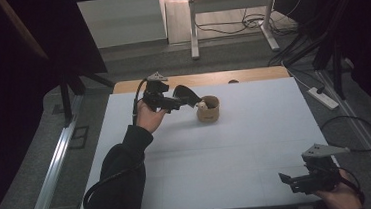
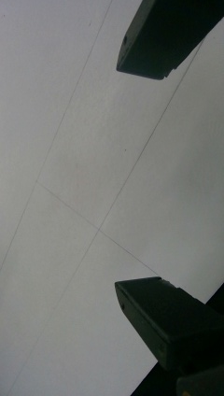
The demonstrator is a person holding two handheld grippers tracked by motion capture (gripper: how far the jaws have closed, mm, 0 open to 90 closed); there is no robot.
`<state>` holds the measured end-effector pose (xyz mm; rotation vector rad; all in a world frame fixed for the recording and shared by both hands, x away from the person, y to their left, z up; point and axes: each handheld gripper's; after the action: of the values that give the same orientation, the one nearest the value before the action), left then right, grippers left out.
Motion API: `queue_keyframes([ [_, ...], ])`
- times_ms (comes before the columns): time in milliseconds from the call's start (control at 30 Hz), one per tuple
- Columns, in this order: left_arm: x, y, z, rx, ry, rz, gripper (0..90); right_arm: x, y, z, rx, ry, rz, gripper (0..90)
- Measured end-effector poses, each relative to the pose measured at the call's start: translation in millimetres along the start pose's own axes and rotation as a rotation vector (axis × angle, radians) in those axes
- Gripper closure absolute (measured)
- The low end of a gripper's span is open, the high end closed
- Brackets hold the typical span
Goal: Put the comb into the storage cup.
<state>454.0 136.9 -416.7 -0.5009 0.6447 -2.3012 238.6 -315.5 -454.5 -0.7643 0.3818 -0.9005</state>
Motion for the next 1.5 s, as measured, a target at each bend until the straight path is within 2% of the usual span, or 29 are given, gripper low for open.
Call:
queue_keyframes([
  [833,-3.0,-17.5,-25.6,0.038,-0.034,-0.016,0.0,-0.1,1.2,0.3,-0.016,-0.005,0.004,0.0],
  [967,-2.5,-19.6,-29.0,0.042,-0.035,-0.037,0.0,-0.1,1.5,0.3,-0.016,-0.005,0.006,0.0],
  [1500,-0.6,-20.9,-48.7,0.042,-0.039,-0.047,0.0,-0.8,2.2,0.5,-0.022,-0.009,0.007,0.0],
])
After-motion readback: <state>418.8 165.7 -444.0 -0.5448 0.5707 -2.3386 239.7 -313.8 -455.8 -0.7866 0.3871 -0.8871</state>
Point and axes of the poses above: each handheld gripper's, and its own axes: y roughly forward along the jaws, z roughly out of its top, x roughly to its right, and after that the axes turned 2 degrees about -y, right-handed
